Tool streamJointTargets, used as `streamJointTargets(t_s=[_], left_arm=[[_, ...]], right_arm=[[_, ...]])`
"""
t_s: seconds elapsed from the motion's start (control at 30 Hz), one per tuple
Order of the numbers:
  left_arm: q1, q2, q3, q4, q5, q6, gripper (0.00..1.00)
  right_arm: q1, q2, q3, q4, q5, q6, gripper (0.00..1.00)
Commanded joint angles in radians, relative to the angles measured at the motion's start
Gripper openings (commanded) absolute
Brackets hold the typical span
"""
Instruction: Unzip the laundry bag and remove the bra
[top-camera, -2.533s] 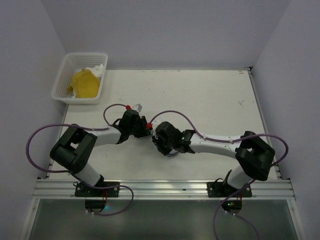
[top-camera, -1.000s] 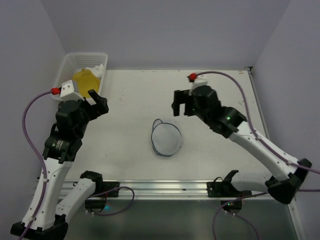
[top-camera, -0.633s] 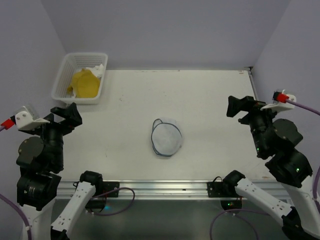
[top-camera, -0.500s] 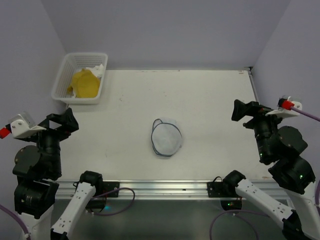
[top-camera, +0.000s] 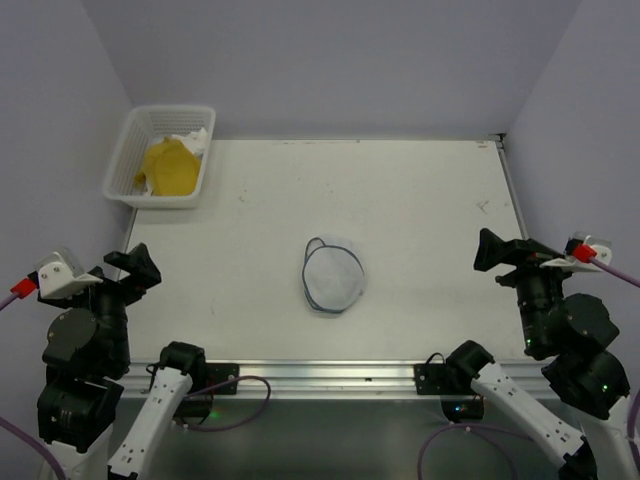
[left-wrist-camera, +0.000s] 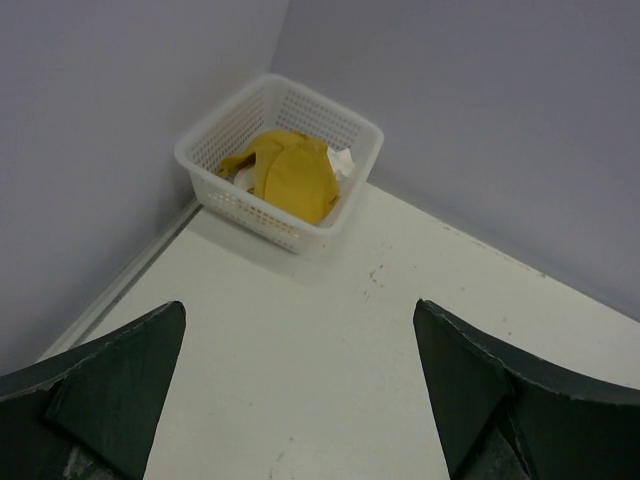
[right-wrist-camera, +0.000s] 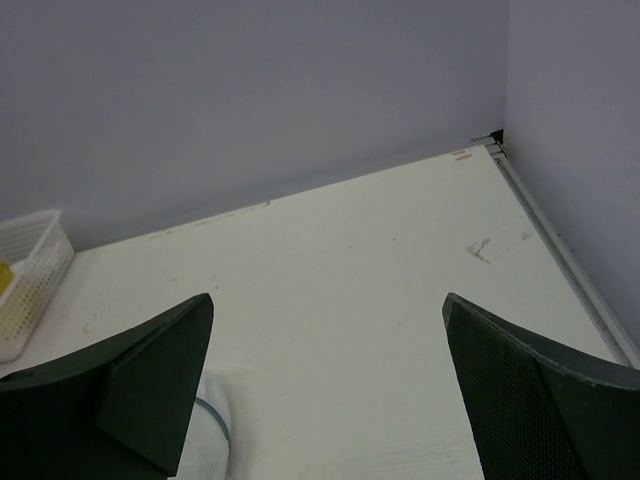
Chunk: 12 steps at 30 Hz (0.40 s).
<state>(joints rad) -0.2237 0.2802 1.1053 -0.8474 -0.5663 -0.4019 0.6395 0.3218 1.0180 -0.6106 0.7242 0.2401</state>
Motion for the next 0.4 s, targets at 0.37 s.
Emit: streamJointTargets(t_s=[0.37], left_arm=[[0.004,0.004,-0.071,-0.027,-0.026,-0.06,1.0]], right_arm=[[0.002,-0.012,-0.042,0.061,0.006,0.018,0.99]])
